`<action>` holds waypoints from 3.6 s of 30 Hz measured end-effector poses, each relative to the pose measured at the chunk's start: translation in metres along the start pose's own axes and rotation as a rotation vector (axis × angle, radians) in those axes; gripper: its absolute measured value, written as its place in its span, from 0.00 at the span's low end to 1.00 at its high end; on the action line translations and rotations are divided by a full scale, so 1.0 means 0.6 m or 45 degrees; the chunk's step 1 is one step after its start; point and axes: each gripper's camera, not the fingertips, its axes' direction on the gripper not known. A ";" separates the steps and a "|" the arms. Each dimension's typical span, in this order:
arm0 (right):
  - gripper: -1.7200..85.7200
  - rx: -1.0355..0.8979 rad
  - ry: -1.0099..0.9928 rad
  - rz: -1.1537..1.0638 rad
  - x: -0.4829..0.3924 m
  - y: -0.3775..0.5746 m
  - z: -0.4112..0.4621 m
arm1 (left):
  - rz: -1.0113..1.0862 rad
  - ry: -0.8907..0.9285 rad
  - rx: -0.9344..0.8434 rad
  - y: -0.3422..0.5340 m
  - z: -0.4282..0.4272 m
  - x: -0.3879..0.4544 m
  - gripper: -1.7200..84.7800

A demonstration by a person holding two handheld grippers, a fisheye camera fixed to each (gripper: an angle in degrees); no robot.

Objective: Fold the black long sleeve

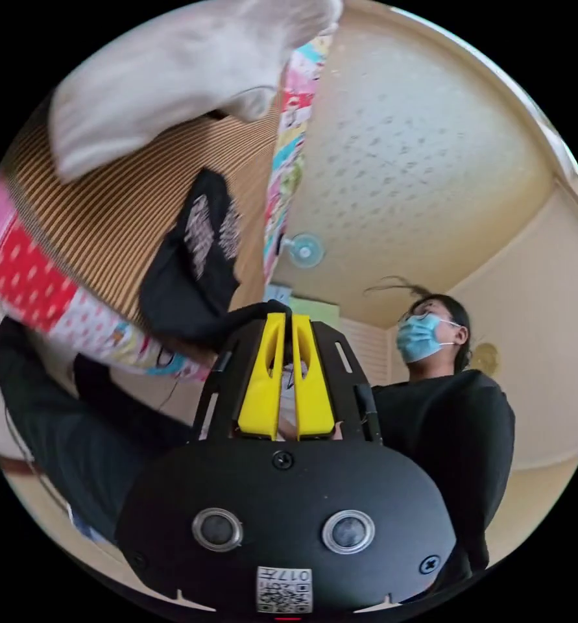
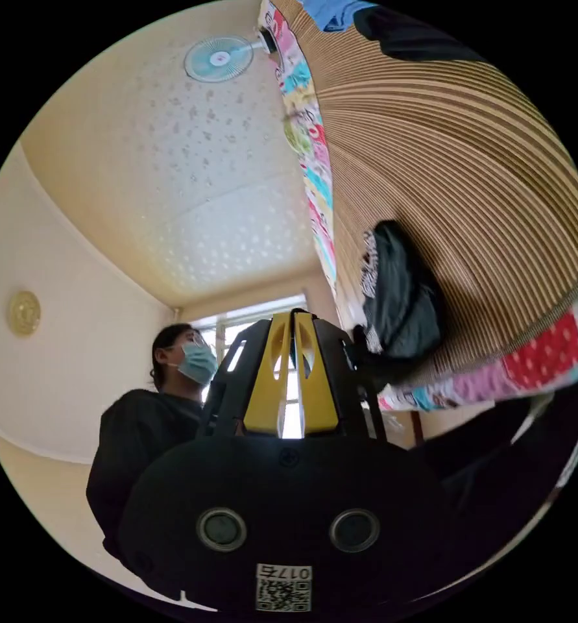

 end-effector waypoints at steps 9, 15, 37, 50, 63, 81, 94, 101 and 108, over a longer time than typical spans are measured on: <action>0.04 0.020 0.174 -0.120 0.101 -0.290 0.243 | 0.217 -0.355 0.383 -0.212 0.126 -0.071 0.02; 0.09 -0.110 0.885 -0.285 0.058 -0.358 0.376 | 0.348 -0.680 0.272 -0.260 0.198 -0.094 0.17; 0.25 -1.481 1.753 -0.750 0.142 0.034 1.207 | 0.348 -1.025 -0.075 0.000 0.228 -0.095 0.07; 0.07 -1.376 1.251 -0.764 0.024 -0.120 1.027 | 0.836 -0.789 -0.238 0.030 0.318 0.044 0.12; 0.12 -0.375 0.839 -0.264 0.171 -0.353 0.371 | 0.286 -0.710 -0.495 -0.025 0.442 -0.182 0.21; 0.16 -0.130 0.077 0.271 0.421 -0.167 0.405 | -0.033 -0.457 -0.657 0.139 0.486 -0.096 0.06; 0.09 -0.246 0.241 -0.711 -0.079 -0.280 0.321 | 0.341 -0.616 -0.698 0.251 0.520 0.164 0.12; 0.09 0.221 0.523 -0.438 -0.031 -0.307 -0.027 | 0.309 -0.701 -0.644 0.301 0.528 0.182 0.12; 0.09 0.716 0.917 0.509 0.119 -0.120 -0.271 | 0.278 -0.770 -0.482 0.352 0.471 0.198 0.13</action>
